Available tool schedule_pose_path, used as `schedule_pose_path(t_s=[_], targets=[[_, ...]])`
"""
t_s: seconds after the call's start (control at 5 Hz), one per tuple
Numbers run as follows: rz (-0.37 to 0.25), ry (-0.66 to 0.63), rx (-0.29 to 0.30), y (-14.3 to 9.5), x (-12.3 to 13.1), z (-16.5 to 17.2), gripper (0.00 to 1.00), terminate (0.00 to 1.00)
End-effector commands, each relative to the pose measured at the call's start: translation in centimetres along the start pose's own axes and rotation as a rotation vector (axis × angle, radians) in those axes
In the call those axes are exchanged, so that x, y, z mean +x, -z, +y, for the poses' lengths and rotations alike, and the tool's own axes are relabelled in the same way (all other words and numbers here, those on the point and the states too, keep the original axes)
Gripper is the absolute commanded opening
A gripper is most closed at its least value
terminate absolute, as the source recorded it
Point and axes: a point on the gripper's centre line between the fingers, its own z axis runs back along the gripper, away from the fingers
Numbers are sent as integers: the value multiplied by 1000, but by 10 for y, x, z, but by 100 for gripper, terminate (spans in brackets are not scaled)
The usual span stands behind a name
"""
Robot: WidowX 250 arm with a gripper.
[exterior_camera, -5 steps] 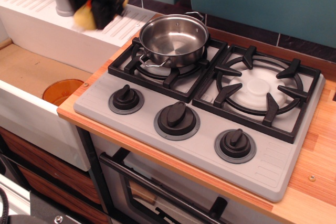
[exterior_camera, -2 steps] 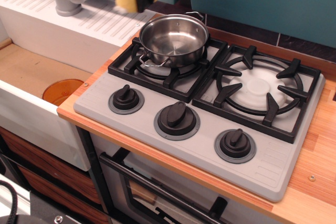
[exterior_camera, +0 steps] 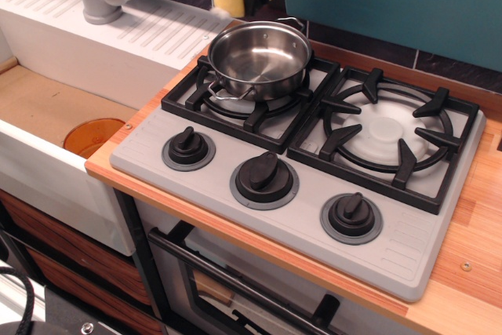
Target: Put pan on stove and put stuffedduck in pan
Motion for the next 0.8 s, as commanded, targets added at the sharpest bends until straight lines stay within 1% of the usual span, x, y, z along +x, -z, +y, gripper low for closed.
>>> schedule_pose_path(t_s=[0.0, 0.4, 0.6], targets=[[-59, 9, 43, -15, 14, 3, 100, 0], [-60, 3, 49, -17, 16, 2, 100, 0], [-33, 16, 39, -23, 17, -5, 100, 0]])
